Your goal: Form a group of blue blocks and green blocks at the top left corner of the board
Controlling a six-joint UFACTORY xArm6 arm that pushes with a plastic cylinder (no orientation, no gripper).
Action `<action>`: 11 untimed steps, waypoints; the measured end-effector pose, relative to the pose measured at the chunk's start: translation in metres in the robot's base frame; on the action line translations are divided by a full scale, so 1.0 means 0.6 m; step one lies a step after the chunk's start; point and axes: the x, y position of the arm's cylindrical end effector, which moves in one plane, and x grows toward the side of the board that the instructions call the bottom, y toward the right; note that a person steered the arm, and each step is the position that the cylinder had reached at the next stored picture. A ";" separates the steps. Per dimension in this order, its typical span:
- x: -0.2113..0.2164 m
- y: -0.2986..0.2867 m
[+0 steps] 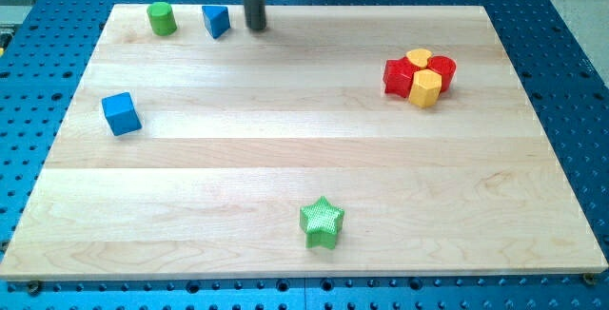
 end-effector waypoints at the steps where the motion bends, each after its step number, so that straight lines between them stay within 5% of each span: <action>1: 0.004 -0.070; 6: 0.110 -0.182; 8: 0.418 -0.208; 9: 0.348 -0.296; 10: 0.247 -0.286; 11: 0.234 -0.300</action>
